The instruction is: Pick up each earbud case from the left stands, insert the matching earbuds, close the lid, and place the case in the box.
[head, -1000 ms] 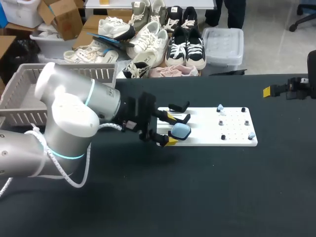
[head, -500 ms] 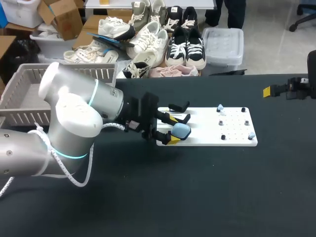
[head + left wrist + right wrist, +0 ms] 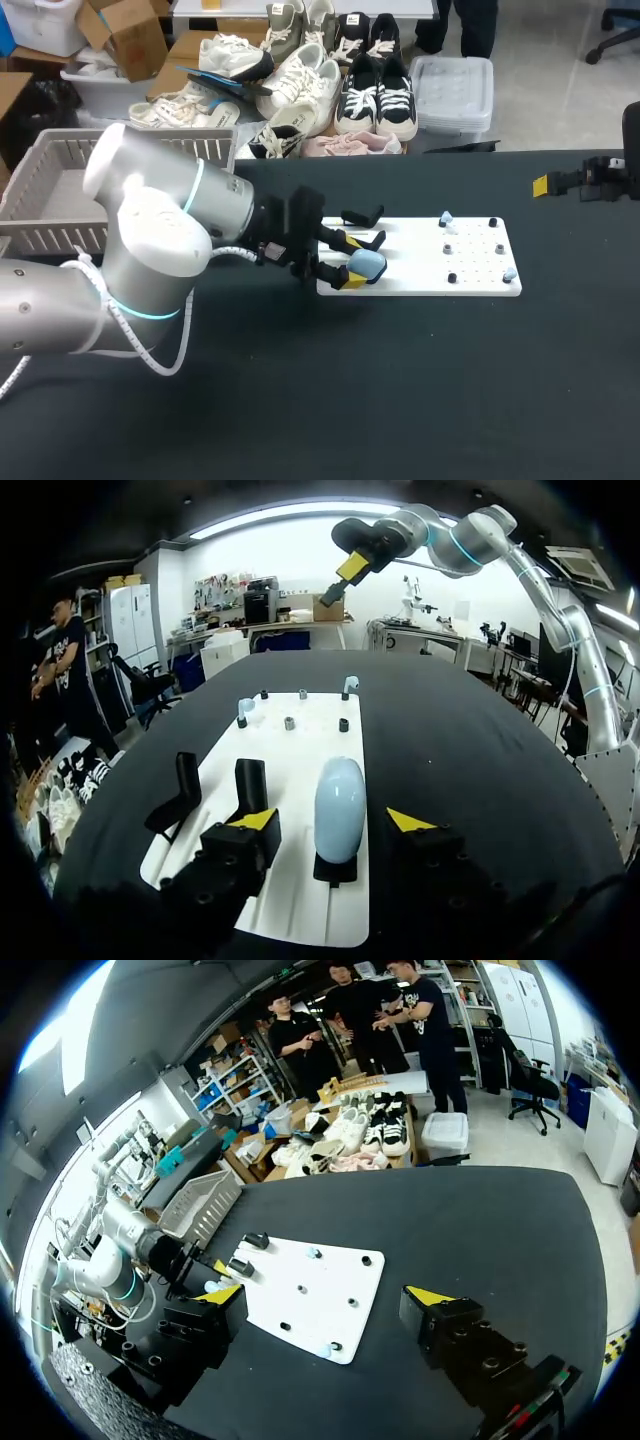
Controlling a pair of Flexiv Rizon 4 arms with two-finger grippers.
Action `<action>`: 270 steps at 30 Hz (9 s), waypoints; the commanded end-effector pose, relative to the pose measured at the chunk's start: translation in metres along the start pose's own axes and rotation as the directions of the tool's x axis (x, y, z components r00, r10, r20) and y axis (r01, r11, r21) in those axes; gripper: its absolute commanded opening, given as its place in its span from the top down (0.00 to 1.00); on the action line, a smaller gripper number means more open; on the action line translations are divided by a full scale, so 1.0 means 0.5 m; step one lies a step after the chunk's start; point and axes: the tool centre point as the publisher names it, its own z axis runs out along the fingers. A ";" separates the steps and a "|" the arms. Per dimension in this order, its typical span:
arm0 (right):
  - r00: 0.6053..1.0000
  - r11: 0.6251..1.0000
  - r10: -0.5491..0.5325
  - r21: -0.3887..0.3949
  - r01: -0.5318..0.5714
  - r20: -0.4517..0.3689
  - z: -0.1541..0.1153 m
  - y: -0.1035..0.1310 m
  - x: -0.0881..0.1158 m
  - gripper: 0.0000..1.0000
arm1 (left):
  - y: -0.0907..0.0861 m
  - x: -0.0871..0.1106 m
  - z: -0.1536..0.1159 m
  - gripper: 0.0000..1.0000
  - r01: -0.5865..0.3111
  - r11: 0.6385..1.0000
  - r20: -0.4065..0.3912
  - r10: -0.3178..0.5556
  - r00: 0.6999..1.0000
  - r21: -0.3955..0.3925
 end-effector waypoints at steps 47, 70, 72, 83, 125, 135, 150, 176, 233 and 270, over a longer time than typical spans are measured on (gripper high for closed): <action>1.000 1.000 0.000 -0.003 0.000 -0.003 0.000 -0.002 -0.001 0.00 | -0.009 -0.009 -0.007 1.00 0.018 1.000 0.006 -0.018 1.000 0.007; 0.999 0.999 -0.036 -0.012 0.035 -0.037 0.016 0.017 -0.003 0.00 | -0.007 -0.107 -0.073 1.00 0.003 0.998 0.051 0.001 0.999 -0.064; 0.998 0.998 -0.052 -0.028 0.051 -0.041 0.022 0.030 -0.002 0.00 | -0.002 -0.116 -0.071 1.00 -0.007 0.998 0.055 0.011 0.998 -0.065; 0.986 0.986 -0.145 -0.090 0.138 -0.079 0.048 0.120 0.015 0.00 | 0.028 -0.181 -0.049 1.00 -0.006 0.996 0.075 0.013 0.997 -0.087; 0.963 0.957 -0.240 -0.198 0.213 -0.123 0.118 0.224 0.057 0.00 | -0.020 -0.270 0.008 1.00 -0.067 0.998 0.075 0.068 0.995 -0.020; 0.966 0.958 -0.232 -0.199 0.206 -0.117 0.123 0.223 0.058 0.00 | -0.039 -0.268 0.007 1.00 -0.072 0.997 0.083 0.072 0.994 -0.002; 0.967 0.959 -0.232 -0.192 0.209 -0.107 0.121 0.221 0.048 0.00 | -0.054 -0.263 0.007 1.00 -0.087 0.996 0.080 0.086 0.993 0.010; 0.978 0.979 -0.203 -0.017 0.202 -0.057 0.016 0.153 0.063 0.00 | -0.087 -0.291 -0.064 1.00 -0.109 0.994 0.307 0.109 0.945 -0.020; 0.978 0.987 -0.129 0.069 0.142 -0.166 -0.011 0.100 0.104 0.00 | -0.104 -0.296 -0.031 1.00 -0.116 0.993 0.418 0.116 0.901 -0.025; 0.912 0.942 -0.265 0.119 0.314 -0.312 0.012 0.059 0.107 0.00 | -0.084 -0.270 -0.022 1.00 -0.065 0.997 0.367 0.077 0.927 -0.046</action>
